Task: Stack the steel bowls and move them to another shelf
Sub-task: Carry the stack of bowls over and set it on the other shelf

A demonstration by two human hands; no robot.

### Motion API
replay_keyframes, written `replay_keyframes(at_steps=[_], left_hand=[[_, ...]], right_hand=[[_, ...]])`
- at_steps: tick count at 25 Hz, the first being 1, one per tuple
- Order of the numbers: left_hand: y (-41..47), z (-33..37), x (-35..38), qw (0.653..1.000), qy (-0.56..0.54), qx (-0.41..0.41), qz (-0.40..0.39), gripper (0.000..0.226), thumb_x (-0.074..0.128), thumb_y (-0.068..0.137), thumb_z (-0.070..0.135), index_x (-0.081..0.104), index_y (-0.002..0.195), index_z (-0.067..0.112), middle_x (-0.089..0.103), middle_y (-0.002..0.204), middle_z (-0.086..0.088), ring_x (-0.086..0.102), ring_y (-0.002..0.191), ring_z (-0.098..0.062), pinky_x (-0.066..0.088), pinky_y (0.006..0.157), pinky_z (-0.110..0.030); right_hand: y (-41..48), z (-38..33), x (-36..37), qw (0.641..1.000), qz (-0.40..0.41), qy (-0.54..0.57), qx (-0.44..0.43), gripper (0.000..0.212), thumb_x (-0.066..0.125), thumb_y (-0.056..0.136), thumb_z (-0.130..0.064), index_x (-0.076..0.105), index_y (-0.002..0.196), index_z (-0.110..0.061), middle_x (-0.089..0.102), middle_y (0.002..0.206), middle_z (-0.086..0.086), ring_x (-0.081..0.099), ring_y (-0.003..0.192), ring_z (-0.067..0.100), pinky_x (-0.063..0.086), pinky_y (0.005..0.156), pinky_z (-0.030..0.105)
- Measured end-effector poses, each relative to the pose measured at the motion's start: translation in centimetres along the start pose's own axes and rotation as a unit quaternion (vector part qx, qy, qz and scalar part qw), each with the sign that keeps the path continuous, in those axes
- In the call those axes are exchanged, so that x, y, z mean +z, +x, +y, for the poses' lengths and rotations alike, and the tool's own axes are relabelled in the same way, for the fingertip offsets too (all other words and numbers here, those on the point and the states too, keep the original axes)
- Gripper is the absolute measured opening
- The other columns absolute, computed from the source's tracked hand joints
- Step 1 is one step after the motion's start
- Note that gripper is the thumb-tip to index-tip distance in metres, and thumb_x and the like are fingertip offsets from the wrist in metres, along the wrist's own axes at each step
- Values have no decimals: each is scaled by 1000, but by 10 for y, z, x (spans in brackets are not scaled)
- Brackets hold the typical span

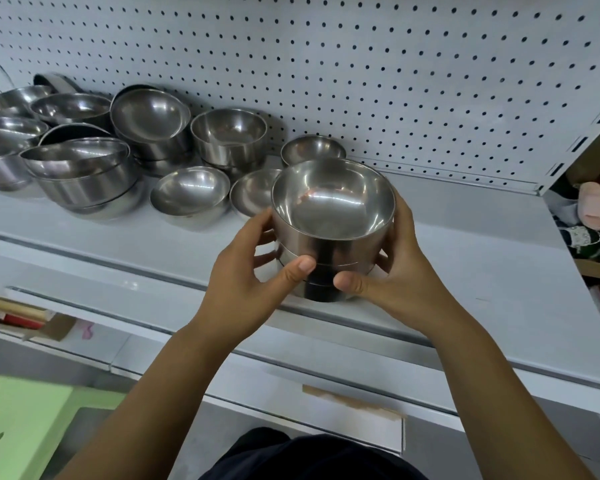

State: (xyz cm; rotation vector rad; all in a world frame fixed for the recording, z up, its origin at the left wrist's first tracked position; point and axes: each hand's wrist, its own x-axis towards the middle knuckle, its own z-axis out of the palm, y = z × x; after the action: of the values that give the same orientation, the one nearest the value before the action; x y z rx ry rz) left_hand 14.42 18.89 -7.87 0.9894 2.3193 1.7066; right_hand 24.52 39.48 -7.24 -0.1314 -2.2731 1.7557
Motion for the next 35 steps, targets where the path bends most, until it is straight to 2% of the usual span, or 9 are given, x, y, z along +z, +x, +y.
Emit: replay_keyframes(at_steps=[3,7,9,11,14,19,24,29,35], left_hand=[[18,9,8,999,27,-1,-28,69,66,86,65,48,144,32,62,132,20,55,127,2,50,99,-20],[37,17,12,997,56,5,-51,64,67,84,62,51,140,36,60,133,20,55,123,6,52,101,-25],[40,22,6,997,44,4,-63,71,72,81,59,47,144,38,57,137,21,54,126,4,51,105,-27],[45,30,-5,997,5,14,-78,84,78,80,55,37,151,39,52,144,25,50,134,3,46,109,-28],[56,40,-14,996,-21,28,-84,89,82,75,54,38,150,38,51,147,22,48,138,-1,44,112,-33],[59,46,-8,995,-52,14,-83,81,82,71,46,49,144,33,61,137,20,57,128,2,51,105,-24],[64,47,-9,985,-117,28,-127,87,90,68,42,46,143,34,60,138,23,56,130,0,47,109,-36],[65,56,5,961,-163,37,-220,86,84,63,48,44,139,43,56,141,27,53,133,0,45,107,-30],[43,67,48,895,-211,60,-387,80,84,69,43,52,141,35,59,143,15,52,138,-11,38,117,-47]], right_hand=[[7,1,-7,999,30,1,11,132,98,57,-42,12,157,-52,42,141,-42,50,125,-19,51,97,12],[14,6,-12,998,67,14,14,126,94,59,-28,17,157,-42,43,139,-32,53,116,-23,50,87,7],[13,13,-13,998,58,2,29,129,96,57,-36,15,156,-50,42,142,-30,52,122,-17,52,92,12],[12,20,-13,998,36,-24,52,136,100,53,-46,9,153,-57,40,150,-22,50,134,0,53,106,28],[11,25,-9,996,36,-44,69,137,100,51,-49,8,153,-56,39,153,-17,48,139,11,50,113,42],[6,24,4,990,109,-39,76,130,103,54,-39,17,152,-53,45,145,-24,51,132,2,54,106,28],[-17,7,15,977,193,-19,92,127,104,54,-25,26,149,-54,54,135,-27,56,123,-5,56,94,18],[-60,-14,23,953,286,-30,100,124,104,57,-24,28,151,-49,54,137,-25,55,128,1,56,99,28],[-140,-26,43,889,435,-61,130,128,104,53,-30,25,152,-52,49,145,-25,51,136,4,48,106,28]])
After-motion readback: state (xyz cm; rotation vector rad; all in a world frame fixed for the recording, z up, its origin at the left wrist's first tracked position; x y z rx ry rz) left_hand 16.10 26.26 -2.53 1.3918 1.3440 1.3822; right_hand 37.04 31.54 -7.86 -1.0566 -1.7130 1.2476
